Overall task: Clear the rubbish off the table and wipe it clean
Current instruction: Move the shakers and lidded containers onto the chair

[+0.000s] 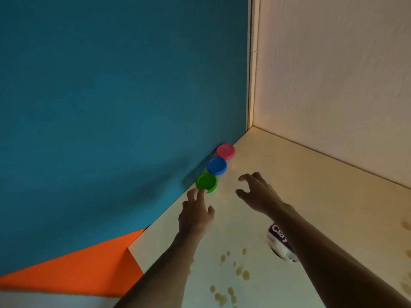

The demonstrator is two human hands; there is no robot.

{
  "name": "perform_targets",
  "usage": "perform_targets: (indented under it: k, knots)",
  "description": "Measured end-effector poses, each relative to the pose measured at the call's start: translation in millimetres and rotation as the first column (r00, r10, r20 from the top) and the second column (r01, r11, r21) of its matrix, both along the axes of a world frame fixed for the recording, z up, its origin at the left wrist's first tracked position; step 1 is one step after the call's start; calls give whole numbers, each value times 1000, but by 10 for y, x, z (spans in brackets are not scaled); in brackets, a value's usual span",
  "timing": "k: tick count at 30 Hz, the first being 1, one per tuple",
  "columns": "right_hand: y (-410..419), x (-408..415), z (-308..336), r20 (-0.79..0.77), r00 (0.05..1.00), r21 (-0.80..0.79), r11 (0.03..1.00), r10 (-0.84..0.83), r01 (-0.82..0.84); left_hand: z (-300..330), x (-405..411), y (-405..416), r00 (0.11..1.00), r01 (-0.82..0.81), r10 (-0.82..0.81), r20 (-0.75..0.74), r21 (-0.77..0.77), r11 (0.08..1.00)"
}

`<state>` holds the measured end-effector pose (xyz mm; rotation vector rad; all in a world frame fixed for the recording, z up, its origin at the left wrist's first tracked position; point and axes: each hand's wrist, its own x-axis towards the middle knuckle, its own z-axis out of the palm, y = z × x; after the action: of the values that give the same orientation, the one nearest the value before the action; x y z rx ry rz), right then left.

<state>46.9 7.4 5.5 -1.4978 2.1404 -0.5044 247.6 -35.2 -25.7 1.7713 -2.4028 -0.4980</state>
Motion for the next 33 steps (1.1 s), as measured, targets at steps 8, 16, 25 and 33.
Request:
perform_targets:
  k: [8,16,25,33]
  knots:
    - [-1356,-276,-423,-2,1000,-21,1000,-13,13,-492,-320,-856,999,27,-25,39,-61,998]
    - [-2087,-513,-867,58,996,22,998,-66,65,-914,-404,-1087,997,80,-80,5,-146,986]
    - [-2340,-768,-1094,314,906,-4,954,-282,298,-979,-322,-1354,956,73,-95,-276,-88,993]
    - [-1935,-967,-1012,359,844,2,905,-399,426,-778,-462,-1281,975,34,-63,-213,-138,990]
